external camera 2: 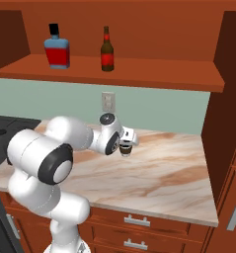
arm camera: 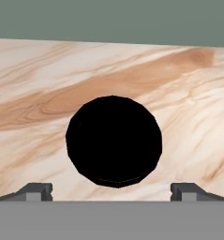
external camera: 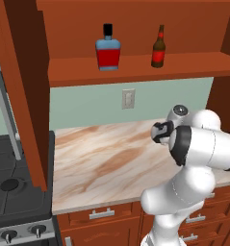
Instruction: Sort all alcoholic drinks to one cabinet, and non-alcoholic drinks to the other.
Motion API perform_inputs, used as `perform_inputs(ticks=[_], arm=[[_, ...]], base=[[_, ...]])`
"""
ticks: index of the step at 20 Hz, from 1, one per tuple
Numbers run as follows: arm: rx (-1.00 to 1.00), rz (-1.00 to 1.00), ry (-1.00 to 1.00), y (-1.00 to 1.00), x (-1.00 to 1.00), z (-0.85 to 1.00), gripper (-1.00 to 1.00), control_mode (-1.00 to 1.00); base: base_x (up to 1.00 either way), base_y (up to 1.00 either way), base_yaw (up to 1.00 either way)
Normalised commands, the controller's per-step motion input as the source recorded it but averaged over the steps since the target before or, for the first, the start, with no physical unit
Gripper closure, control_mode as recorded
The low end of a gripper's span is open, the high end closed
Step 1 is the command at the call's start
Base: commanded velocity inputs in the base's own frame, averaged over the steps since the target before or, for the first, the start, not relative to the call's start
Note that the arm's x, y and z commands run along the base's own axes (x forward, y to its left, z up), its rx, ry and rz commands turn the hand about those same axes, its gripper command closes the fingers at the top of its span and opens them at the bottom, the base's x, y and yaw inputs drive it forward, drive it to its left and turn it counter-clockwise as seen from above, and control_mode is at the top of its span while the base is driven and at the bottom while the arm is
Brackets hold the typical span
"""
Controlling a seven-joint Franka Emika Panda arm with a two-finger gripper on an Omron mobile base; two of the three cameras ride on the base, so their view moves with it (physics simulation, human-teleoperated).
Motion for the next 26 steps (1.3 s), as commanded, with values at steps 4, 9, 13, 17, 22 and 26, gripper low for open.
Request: perform_inputs(ticks=[4, 9, 13, 17, 22, 26], arm=[[0.01, 0.00, 0.00, -0.04, 0.14, -0.12, -1.00, -1.00], [0.01, 0.00, 0.00, -0.04, 0.16, -0.10, -1.00, -1.00], [0.01, 0.00, 0.00, -0.05, 0.16, -0.08, -1.00, -1.00], [0.01, 0.00, 0.00, -0.05, 0.17, -0.09, -1.00, -1.00], [0.00, 0.00, 0.00, -0.06, 0.16, -0.13, -1.00, -1.00], [0.00, 0.00, 0.03, -0.06, 0.12, -0.30, -1.00, -1.00]], base=[[0.00, 0.00, 0.00], [0.00, 0.00, 0.00], [0.00, 0.00, 0.00], [0.00, 0.00, 0.00], [0.00, 0.00, 0.00], [0.00, 0.00, 0.00]])
